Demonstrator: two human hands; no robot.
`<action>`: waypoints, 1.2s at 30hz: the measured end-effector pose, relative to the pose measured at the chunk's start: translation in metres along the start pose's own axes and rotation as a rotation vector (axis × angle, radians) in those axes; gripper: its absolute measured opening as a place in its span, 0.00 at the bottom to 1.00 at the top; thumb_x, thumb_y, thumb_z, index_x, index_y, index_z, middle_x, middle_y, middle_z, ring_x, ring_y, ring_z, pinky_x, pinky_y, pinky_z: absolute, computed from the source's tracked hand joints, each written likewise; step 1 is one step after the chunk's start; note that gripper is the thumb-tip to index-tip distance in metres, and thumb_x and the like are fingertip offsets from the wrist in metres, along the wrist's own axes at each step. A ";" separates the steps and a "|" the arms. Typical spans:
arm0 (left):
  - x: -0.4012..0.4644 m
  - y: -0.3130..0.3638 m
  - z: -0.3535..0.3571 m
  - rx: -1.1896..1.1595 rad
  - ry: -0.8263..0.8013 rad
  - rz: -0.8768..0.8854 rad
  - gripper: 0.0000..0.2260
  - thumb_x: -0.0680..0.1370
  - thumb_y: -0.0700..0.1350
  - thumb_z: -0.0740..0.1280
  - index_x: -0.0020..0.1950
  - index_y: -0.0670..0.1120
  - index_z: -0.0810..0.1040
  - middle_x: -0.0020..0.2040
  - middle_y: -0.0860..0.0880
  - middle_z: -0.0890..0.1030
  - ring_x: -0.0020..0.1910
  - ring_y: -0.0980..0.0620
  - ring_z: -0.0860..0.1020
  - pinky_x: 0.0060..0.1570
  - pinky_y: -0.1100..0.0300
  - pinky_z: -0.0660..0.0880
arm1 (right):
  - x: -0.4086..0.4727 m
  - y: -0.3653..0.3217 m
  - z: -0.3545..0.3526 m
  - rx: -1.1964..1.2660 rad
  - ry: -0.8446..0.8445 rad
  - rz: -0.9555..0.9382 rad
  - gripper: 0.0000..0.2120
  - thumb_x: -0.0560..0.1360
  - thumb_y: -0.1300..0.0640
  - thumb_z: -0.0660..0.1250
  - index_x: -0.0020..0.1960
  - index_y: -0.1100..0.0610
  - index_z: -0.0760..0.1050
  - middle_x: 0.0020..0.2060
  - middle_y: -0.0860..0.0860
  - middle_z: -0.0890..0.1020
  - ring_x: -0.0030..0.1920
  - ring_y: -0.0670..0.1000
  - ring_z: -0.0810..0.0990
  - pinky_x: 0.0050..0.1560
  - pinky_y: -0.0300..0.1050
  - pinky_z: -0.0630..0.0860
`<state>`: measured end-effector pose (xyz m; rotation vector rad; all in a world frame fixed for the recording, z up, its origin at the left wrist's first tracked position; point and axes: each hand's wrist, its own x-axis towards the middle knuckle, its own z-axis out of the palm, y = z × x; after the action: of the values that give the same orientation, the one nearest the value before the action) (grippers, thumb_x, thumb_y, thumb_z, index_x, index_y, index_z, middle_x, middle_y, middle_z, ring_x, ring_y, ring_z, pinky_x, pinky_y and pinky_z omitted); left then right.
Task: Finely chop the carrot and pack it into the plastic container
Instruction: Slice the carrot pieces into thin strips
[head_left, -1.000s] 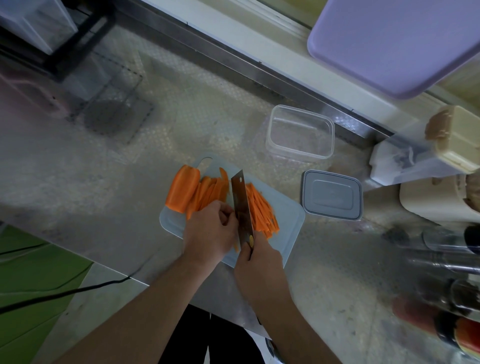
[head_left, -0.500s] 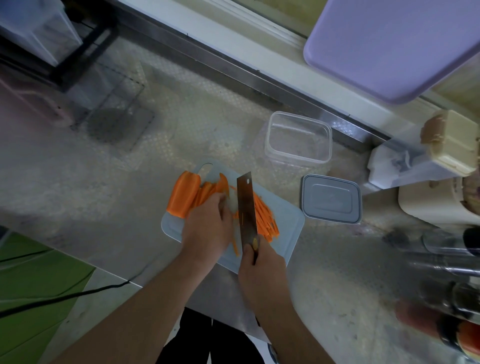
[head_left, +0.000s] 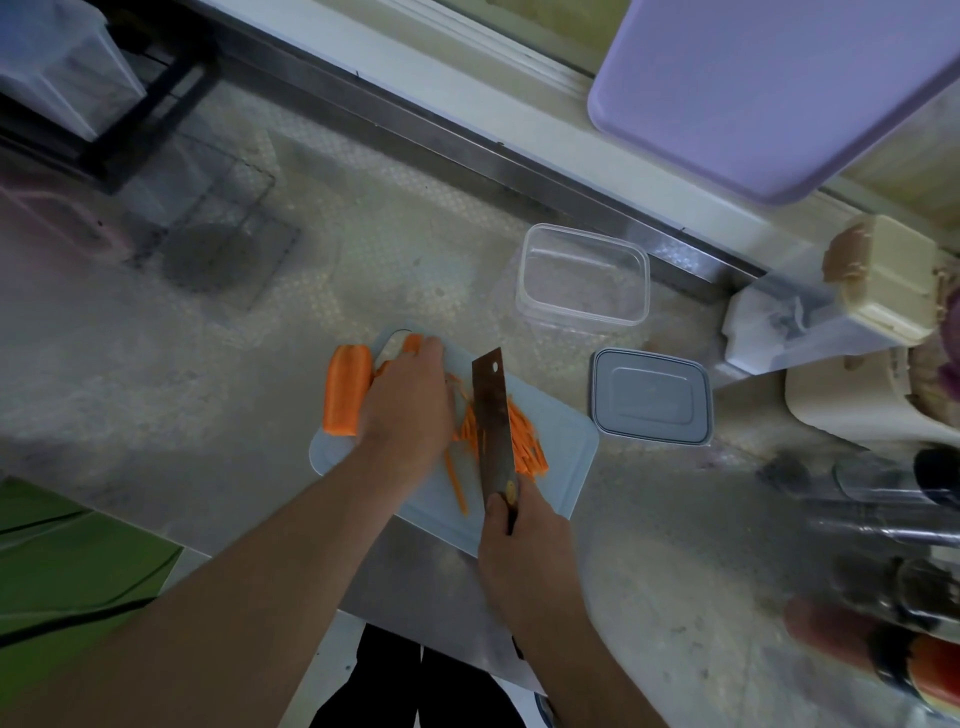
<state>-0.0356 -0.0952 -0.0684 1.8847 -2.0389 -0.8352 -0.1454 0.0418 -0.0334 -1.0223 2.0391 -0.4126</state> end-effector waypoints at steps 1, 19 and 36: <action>-0.001 0.000 0.000 -0.001 0.004 0.003 0.11 0.83 0.45 0.66 0.65 0.46 0.74 0.51 0.47 0.80 0.51 0.46 0.81 0.48 0.50 0.79 | 0.000 0.000 -0.001 0.000 -0.005 -0.001 0.09 0.83 0.53 0.58 0.44 0.49 0.68 0.31 0.48 0.75 0.29 0.44 0.74 0.28 0.36 0.68; -0.086 -0.027 0.006 -0.161 0.033 0.067 0.07 0.81 0.44 0.70 0.57 0.48 0.83 0.53 0.55 0.80 0.47 0.56 0.78 0.45 0.56 0.79 | -0.007 0.004 -0.015 0.016 -0.035 -0.051 0.13 0.83 0.55 0.59 0.42 0.44 0.66 0.27 0.46 0.73 0.29 0.41 0.73 0.28 0.34 0.67; -0.088 -0.020 0.021 -0.391 0.012 -0.217 0.05 0.78 0.45 0.74 0.50 0.53 0.80 0.42 0.58 0.82 0.43 0.61 0.81 0.46 0.51 0.82 | -0.010 0.000 -0.013 -0.011 -0.050 -0.092 0.13 0.84 0.56 0.59 0.42 0.45 0.65 0.28 0.47 0.72 0.30 0.40 0.75 0.29 0.34 0.69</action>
<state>-0.0182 -0.0052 -0.0790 1.8915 -1.5388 -1.1727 -0.1522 0.0489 -0.0199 -1.1256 1.9577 -0.4197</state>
